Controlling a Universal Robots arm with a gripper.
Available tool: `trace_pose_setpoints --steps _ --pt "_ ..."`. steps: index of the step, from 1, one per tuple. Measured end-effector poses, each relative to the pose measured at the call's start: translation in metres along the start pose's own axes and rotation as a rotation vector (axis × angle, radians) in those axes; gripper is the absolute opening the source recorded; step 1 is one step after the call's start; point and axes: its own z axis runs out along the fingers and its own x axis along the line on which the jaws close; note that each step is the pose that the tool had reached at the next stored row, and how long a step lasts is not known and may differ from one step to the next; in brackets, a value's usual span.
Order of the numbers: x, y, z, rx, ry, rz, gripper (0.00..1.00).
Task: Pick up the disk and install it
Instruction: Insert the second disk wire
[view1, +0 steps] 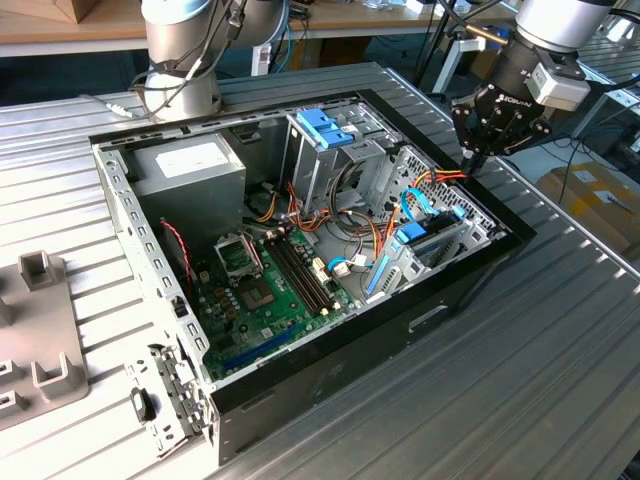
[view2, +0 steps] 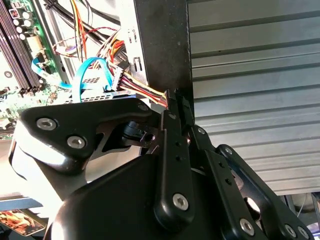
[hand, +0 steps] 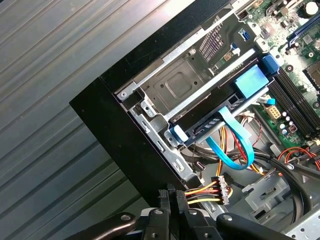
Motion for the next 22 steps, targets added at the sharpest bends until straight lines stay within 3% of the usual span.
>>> trace_pose_setpoints --steps 14,18,22 --pt "0.0 0.0 -0.0025 -0.0012 0.001 0.003 0.16" --pt "-0.0057 0.0045 -0.0027 -0.001 0.0013 0.003 0.16" --pt "-0.0168 0.0129 -0.0031 0.0001 0.0027 0.002 0.16"
